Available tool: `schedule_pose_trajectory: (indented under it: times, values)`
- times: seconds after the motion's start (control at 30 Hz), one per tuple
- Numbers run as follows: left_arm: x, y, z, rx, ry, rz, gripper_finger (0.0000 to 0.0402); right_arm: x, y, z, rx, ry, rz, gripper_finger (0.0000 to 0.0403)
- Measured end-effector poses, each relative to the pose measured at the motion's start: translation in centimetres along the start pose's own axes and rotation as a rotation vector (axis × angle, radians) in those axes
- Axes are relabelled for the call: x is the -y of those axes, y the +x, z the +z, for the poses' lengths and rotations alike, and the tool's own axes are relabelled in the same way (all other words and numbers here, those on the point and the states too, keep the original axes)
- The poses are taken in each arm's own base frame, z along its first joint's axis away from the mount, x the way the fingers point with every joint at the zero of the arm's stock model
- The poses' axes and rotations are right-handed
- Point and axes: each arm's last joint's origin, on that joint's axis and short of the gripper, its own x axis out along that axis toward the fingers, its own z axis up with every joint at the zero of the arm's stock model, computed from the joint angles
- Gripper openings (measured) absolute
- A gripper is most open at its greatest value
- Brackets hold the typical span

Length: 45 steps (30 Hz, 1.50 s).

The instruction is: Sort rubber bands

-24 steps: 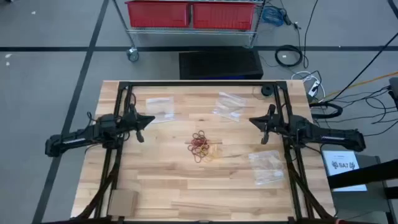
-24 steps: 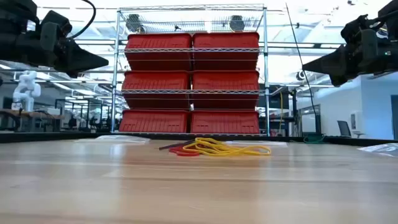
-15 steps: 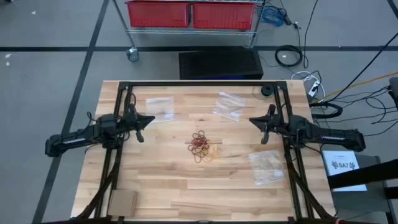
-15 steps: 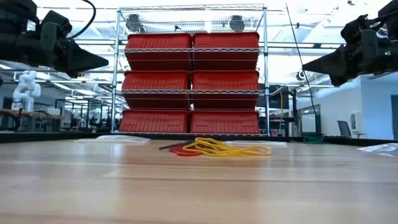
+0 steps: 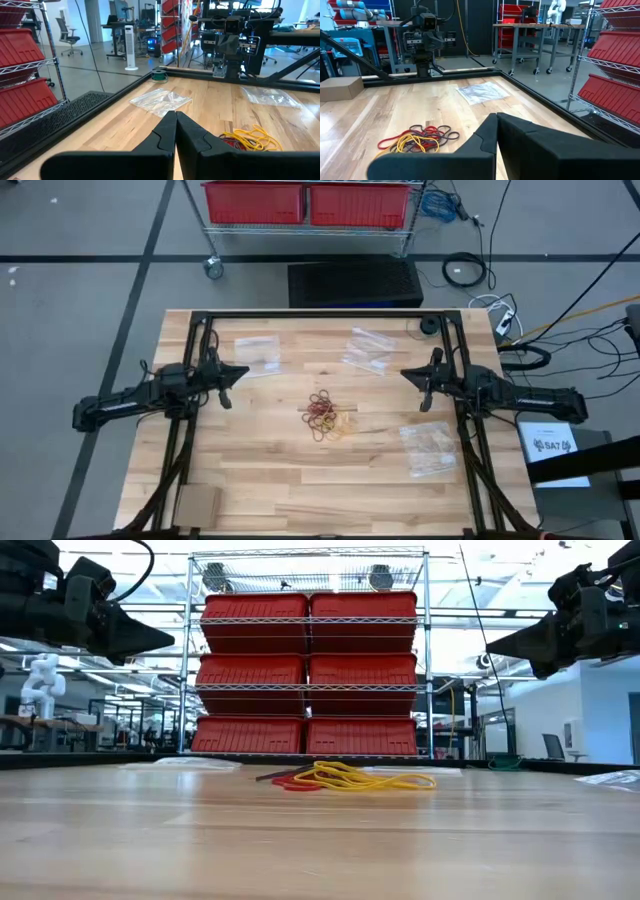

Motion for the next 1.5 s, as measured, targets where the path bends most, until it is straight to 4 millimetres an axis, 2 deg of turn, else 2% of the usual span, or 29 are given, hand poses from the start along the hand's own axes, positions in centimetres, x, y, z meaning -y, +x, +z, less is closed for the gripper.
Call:
schedule_pose_trajectory:
  times: [0.8,0.97,1.1,1.3,1.43,1.5]
  values:
    - [0.0,0.0,0.0,0.0,0.01,0.001,0.0013,0.0,0.0,0.0,0.0,0.0,0.0,0.0]
    - [-0.3,0.0,0.3,0.005,0.476,0.091,0.0013,0.0,0.0,0.0,0.0,0.0,0.0,0.0]
    - [-0.3,0.0,0.3,-0.003,0.624,0.09,0.0013,0.0,0.0,0.0,0.0,0.0,0.0,0.0]
    - [0.0,0.0,0.7,0.067,0.609,0.021,0.0013,0.0,0.0,0.0,0.0,0.0,0.0,0.0]
    - [0.4,-0.2,1.9,0.22,0.408,-0.095,0.0013,0.0,0.0,0.0,0.0,0.0,0.0,0.0]
    - [0.4,-0.3,2.1,0.239,0.343,-0.102,0.0013,0.0,0.0,0.0,0.0,0.0,0.0,0.0]
